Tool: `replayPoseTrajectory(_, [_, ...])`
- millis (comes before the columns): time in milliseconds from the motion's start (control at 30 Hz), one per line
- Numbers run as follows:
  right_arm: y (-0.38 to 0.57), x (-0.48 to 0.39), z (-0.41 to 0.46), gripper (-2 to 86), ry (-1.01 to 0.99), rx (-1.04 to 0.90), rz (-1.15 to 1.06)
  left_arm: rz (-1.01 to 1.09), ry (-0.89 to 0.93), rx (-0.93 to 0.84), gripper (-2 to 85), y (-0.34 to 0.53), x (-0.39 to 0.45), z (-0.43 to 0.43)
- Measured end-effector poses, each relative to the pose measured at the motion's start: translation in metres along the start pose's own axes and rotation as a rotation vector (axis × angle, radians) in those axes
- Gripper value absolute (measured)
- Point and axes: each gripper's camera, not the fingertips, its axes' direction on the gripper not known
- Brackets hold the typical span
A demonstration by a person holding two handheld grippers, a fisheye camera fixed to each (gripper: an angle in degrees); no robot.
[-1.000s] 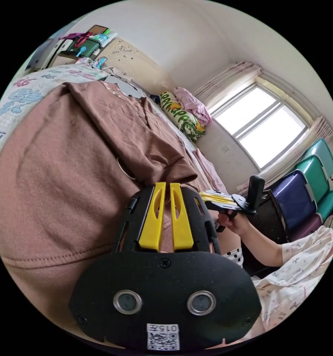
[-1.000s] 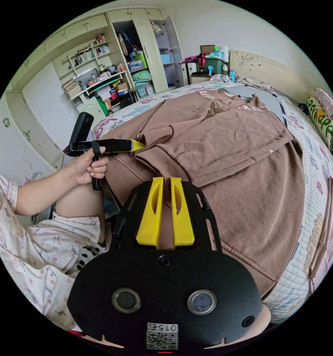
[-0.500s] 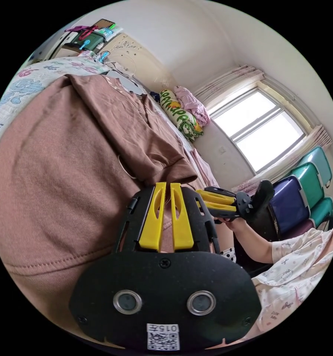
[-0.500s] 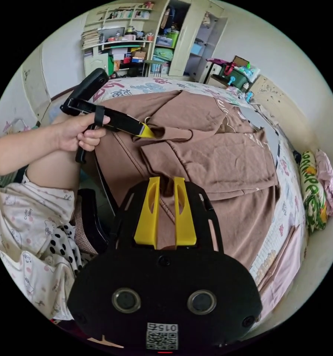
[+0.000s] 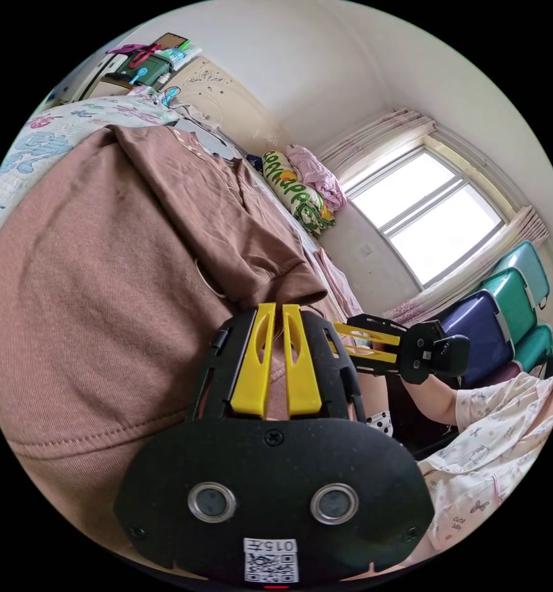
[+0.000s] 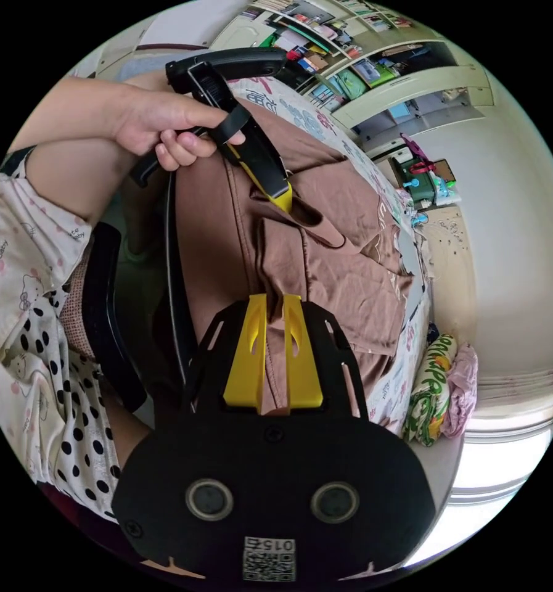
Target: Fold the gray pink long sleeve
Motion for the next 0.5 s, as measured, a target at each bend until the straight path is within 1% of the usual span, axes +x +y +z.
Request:
replayPoseTrajectory(100, [-0.019,-0.002,-0.013,5.1,0.032,-0.031,-0.001,0.004,0.000,0.002,0.4,0.004,-0.001,0.004])
replayPoseTrajectory(333, [-0.067,0.020,-0.058,3.4,-0.028,-0.078,0.030,0.008,0.007,0.005,0.3,0.016,-0.004,0.010])
replayPoseTrajectory(400, [-0.076,0.033,-0.073,2.3,-0.077,-0.077,0.059,0.009,0.002,0.001,0.4,0.018,-0.004,0.012])
replayPoseTrajectory(467, [-0.082,0.072,-0.093,1.4,-0.252,-0.052,0.184,-0.019,0.001,-0.003,0.6,0.021,-0.006,0.014])
replayPoseTrajectory(500, [-0.082,0.084,-0.098,1.3,-0.305,-0.038,0.228,-0.024,0.001,-0.008,0.7,0.021,-0.006,0.014])
